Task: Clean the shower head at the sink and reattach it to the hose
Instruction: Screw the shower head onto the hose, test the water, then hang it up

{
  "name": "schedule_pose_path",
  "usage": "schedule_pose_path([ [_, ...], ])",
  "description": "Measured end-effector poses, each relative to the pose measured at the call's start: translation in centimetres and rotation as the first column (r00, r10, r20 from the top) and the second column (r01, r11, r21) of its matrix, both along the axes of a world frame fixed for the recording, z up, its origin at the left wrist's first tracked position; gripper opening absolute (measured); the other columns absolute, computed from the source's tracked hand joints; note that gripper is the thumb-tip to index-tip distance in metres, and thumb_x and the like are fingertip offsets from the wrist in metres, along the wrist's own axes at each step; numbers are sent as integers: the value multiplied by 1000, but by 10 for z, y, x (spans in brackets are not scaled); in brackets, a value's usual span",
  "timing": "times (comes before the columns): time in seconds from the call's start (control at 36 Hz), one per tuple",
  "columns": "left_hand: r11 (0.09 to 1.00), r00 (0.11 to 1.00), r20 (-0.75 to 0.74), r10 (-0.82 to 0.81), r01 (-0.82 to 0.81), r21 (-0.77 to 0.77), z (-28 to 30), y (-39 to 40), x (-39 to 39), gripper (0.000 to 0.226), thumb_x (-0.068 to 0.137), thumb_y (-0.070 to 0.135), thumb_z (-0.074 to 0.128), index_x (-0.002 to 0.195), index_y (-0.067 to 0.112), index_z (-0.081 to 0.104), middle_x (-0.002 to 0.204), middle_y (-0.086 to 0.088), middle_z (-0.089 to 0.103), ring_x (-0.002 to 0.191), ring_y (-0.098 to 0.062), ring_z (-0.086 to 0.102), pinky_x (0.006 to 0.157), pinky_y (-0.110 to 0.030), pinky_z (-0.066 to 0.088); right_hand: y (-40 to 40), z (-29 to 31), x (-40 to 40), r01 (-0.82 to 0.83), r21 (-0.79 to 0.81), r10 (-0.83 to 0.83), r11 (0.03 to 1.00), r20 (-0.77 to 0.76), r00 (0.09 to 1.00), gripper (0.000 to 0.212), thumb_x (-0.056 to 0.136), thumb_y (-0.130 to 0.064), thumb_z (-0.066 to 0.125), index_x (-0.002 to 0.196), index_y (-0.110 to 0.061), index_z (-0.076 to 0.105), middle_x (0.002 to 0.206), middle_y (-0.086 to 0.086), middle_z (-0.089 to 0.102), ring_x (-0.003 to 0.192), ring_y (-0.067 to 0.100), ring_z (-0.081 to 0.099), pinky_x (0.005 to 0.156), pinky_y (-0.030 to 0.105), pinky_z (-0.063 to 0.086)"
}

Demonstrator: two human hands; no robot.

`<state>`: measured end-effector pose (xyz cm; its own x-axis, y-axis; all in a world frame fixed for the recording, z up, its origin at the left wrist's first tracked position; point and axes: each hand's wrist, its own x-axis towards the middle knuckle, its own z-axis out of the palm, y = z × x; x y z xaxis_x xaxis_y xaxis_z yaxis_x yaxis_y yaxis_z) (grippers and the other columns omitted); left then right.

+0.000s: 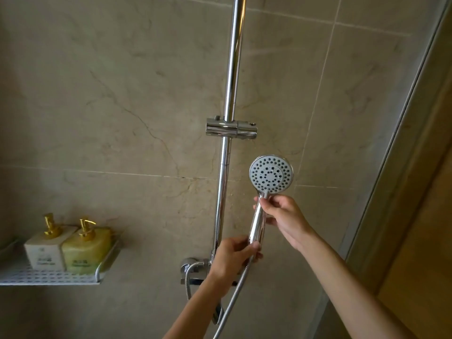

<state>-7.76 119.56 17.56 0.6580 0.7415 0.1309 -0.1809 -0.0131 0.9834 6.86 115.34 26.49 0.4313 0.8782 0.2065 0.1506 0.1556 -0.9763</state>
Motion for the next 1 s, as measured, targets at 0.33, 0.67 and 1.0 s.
schedule_pose_path([
  [0.33, 985, 995, -94, -41, 56, 165, 8, 14, 21, 19, 94, 23, 64, 95, 8, 75, 91, -9, 76, 81, -13, 67, 83, -32, 56, 0, 61, 22, 0, 83, -3, 997, 41, 999, 14, 97, -7, 56, 102, -8, 69, 112, 14, 70, 101, 25, 66, 89, 48, 52],
  [0.67, 996, 999, -13, -39, 40, 82, 8, 28, 34, 22, 94, 12, 63, 115, 6, 68, 97, -18, 76, 93, -27, 72, 92, -37, 57, 14, 140, 40, -43, 173, 18, 984, 141, 990, 15, 97, -11, 58, 108, -8, 69, 96, 8, 71, 85, 21, 62, 65, 33, 50],
  [1.0, 979, 981, -166, 96, -63, 193, 0, 35, 39, 17, 92, 9, 64, 99, 21, 72, 89, -5, 77, 82, -13, 70, 83, -28, 59, 25, 205, 49, -42, 248, -18, 968, 236, 972, 15, 98, -13, 56, 107, -13, 68, 97, 8, 70, 74, 15, 60, 62, 33, 51],
])
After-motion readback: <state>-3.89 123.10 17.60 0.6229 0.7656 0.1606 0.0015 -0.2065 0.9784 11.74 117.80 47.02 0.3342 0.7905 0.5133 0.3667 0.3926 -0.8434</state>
